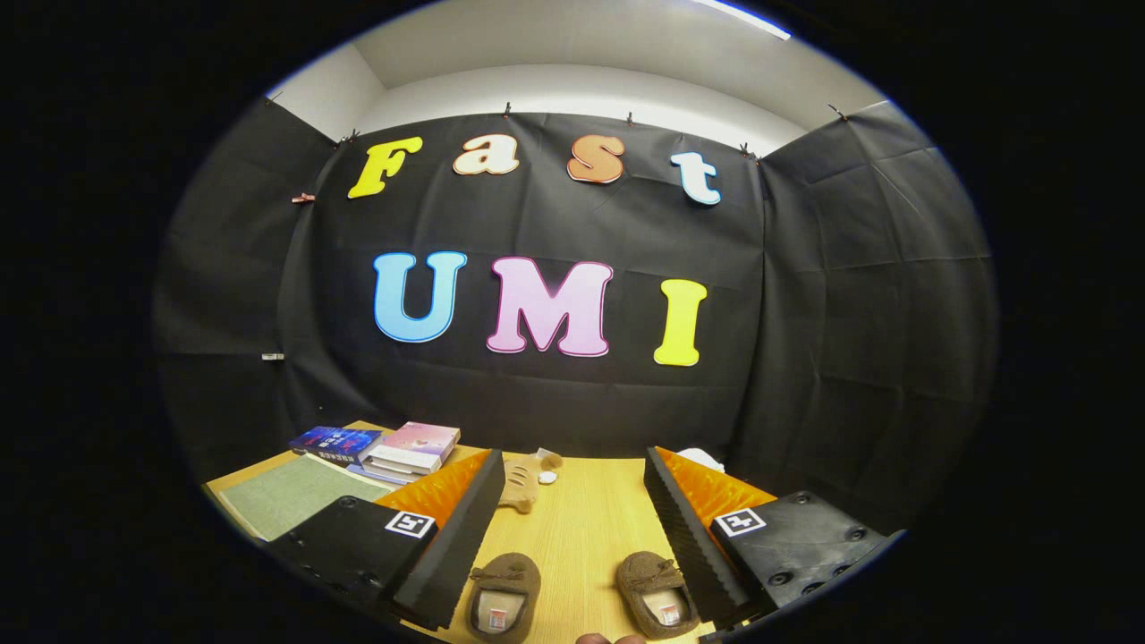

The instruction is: Open the storage box then place both shoes into the box .Put the left shoe in first, then the right shoe, with the right side of both shoes facing outward in a uniform manner.

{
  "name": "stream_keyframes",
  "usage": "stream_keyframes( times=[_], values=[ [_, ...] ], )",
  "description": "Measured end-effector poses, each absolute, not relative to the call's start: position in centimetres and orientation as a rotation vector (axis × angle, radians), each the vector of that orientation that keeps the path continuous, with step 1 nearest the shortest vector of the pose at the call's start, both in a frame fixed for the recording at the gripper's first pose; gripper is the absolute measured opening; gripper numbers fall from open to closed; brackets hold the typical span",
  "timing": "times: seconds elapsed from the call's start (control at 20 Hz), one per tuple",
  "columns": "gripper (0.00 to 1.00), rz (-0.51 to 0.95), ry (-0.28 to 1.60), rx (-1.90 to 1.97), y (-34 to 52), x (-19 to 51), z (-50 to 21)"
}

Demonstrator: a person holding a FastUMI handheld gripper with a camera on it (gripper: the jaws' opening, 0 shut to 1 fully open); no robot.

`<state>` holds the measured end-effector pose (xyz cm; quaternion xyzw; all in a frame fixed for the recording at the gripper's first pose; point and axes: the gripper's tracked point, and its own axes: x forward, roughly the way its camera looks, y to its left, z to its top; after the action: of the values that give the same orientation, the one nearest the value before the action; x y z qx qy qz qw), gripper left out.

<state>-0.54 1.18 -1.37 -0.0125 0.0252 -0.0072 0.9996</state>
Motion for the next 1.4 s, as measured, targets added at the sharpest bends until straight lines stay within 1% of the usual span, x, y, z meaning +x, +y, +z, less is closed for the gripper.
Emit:
stream_keyframes(
  times=[0.15,0.35,0.55,0.75,0.9,1.0,1.2,1.4],
  values=[
    [0.97,-0.003,0.066,-0.029,2.2,-0.7,-1.7],
    [0.97,0.083,0.105,-0.027,5.6,-0.9,-2.8],
    [0.97,0.256,0.213,0.088,10.4,-1.8,-5.2],
    [0.98,0.421,0.318,0.119,13.1,-2.9,-8.4],
    [0.99,0.565,0.443,0.240,15.8,-4.3,-11.7],
    [0.99,0.656,0.563,0.369,17.4,-5.8,-13.4],
    [0.98,0.805,0.733,0.545,20.2,-7.1,-16.2],
    [0.99,0.923,0.836,0.624,21.9,-8.0,-18.3]
  ],
)
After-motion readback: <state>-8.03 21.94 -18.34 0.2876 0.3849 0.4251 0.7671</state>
